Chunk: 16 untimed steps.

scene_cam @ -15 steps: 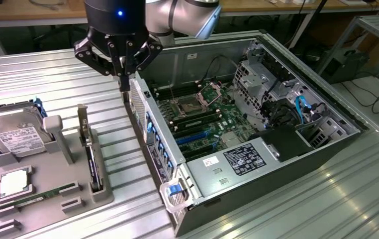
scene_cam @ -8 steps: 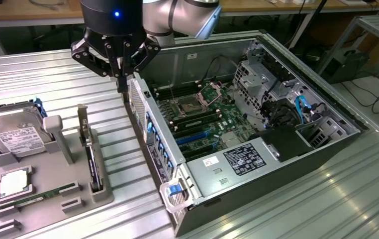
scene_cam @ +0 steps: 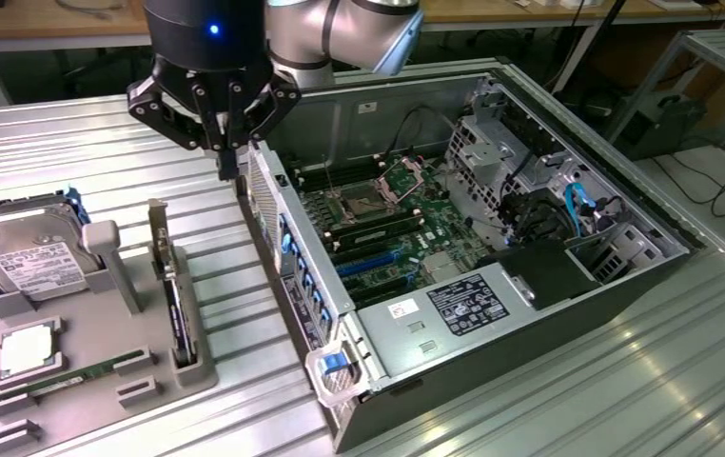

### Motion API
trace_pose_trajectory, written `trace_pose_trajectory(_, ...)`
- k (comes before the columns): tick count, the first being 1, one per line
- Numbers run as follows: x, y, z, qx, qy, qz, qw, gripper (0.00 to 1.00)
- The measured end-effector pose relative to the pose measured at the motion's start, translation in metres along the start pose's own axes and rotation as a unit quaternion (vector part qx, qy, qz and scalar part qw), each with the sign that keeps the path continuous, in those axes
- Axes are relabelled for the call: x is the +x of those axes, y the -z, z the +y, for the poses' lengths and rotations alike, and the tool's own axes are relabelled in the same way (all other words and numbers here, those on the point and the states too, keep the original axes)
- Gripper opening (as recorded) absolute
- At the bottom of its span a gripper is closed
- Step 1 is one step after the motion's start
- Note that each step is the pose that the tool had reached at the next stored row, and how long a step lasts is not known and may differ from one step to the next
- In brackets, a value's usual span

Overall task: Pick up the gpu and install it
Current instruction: 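Reach for the gpu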

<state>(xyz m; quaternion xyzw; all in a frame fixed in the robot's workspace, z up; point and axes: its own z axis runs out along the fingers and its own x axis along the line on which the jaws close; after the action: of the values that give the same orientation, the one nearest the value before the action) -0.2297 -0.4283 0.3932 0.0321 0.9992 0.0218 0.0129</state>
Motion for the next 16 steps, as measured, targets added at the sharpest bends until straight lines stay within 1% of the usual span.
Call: trace_pose_trajectory(16, 0.012, 0.0007, -0.0093, 0.0000, 0.002, 0.0001, 1.0000, 0.11)
